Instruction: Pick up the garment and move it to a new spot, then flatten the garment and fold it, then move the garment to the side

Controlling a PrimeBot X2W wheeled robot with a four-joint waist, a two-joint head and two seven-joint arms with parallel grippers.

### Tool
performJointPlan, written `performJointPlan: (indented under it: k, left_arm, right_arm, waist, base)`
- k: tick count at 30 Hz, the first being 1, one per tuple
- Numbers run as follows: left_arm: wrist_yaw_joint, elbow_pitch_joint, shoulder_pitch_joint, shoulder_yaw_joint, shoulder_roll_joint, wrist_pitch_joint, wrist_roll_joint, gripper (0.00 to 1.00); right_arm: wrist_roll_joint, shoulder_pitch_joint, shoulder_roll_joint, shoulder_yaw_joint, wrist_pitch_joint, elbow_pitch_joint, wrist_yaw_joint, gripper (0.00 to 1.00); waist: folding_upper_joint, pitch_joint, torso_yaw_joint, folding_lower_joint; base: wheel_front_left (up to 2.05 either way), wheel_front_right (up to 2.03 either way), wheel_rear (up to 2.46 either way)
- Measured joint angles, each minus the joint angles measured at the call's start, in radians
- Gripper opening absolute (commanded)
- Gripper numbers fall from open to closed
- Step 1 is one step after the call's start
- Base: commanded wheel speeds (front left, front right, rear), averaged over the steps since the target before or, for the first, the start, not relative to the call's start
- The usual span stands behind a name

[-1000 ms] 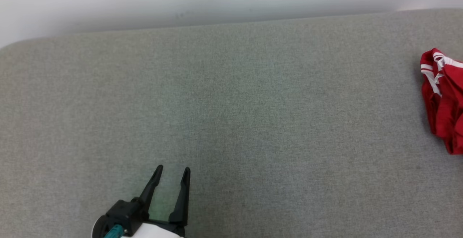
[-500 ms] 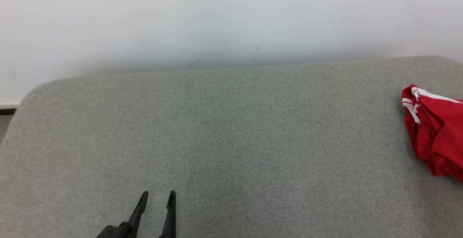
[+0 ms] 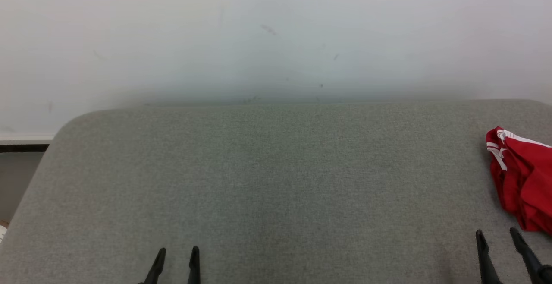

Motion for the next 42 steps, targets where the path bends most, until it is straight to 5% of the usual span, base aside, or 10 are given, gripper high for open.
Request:
performJointPlan:
  k: [9, 18, 19, 26, 42]
  left_arm:
    - [-0.027, -0.002, 0.02, -0.004, 0.0, 0.0, -0.006, 1.0]
    - [-0.044, -0.003, 0.024, -0.003, 0.0, 0.0, -0.002, 1.0]
    - [-0.043, 0.002, 0.025, -0.004, 0.0, 0.0, -0.002, 0.0]
    - [-0.044, 0.047, 0.04, -0.008, -0.002, 0.009, -0.035, 0.0]
    - [-0.066, 0.061, 0.001, 0.025, 0.005, 0.07, -0.34, 0.0]
  right_arm:
    - [-0.058, 0.076, 0.106, -0.017, -0.021, -0.008, 0.0, 1.0]
    - [-0.091, 0.095, 0.135, -0.024, -0.021, -0.042, 0.0, 1.0]
    - [-0.09, 0.095, 0.137, -0.024, -0.021, -0.039, 0.0, 0.0]
    - [-0.054, 0.106, 0.149, -0.021, -0.001, 0.011, 0.001, 0.0]
    - [0.242, 0.078, 0.15, -0.034, 0.074, 0.005, 0.001, 0.0]
  waist:
    - [0.0, -0.018, 0.02, 0.0]
    - [0.0, -0.017, 0.013, 0.0]
    - [0.0, -0.017, 0.014, 0.0]
    - [0.0, -0.017, 0.013, 0.0001]
    - [0.0, -0.012, 0.012, 0.0001]
  base:
    - [0.0, 0.0, 0.0]
    - [0.0, 0.0, 0.0]
    - [0.0, 0.0, 0.0]
    - [0.0, 0.0, 0.0]
    - [0.0, 0.0, 0.0]
